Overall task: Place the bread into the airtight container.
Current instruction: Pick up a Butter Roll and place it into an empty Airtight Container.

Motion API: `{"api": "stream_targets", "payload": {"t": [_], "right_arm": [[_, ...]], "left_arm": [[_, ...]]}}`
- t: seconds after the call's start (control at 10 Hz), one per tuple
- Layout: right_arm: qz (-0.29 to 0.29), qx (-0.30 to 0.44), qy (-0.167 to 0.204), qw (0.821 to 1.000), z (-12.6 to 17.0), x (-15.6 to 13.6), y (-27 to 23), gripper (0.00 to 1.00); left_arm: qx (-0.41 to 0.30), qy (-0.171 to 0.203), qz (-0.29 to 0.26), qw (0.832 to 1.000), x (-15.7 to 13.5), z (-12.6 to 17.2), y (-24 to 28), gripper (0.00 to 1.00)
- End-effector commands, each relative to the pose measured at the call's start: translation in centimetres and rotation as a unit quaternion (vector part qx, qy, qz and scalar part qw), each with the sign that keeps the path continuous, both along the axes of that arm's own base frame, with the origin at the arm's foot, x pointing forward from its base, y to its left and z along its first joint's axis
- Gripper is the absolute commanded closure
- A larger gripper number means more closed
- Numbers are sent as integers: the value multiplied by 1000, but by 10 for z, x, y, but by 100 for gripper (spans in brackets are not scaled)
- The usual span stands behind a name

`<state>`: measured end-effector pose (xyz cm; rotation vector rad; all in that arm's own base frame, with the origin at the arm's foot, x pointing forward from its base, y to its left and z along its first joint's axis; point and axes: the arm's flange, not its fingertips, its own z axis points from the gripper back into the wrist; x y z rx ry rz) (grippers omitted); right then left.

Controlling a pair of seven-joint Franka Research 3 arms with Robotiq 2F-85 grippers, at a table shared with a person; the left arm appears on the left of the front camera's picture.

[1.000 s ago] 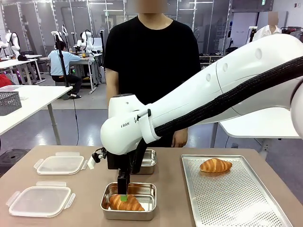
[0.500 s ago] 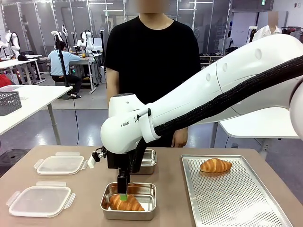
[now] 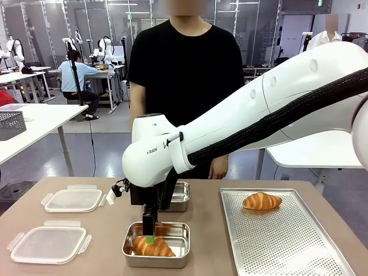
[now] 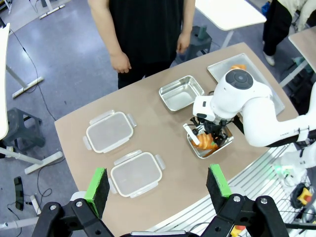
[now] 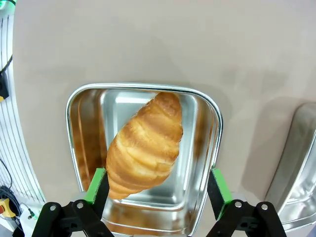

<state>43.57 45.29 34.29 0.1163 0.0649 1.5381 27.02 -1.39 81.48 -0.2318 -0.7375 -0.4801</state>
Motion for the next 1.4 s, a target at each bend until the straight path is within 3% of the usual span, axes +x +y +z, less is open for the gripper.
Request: {"api": "stream_targets", "payload": {"t": [0.0,0.3,0.4,0.5,0.7,1.0,1.3], "right_arm": [[1,-1,1,1000,0,-2,1,0],[0,0,0,1000,0,0,0,0],[22,17,-6,1000,26,-13,-16,0],[7,24,-22,999,50,-21,-35,0],[-38,1,-53,998,88,-29,-86,0],[-113,42,-73,990,113,-45,-183,0],[-236,59,-102,965,150,-85,-259,0]], "left_arm": [[-2,0,1,1000,-1,1,0,0],[-2,0,1,1000,-1,1,0,0],[-2,0,1,1000,-1,1,0,0],[-2,0,1,1000,-1,1,0,0],[-2,0,1,1000,-1,1,0,0],[-2,0,1,1000,-1,1,0,0],[-2,0,1,1000,-1,1,0,0]]}}
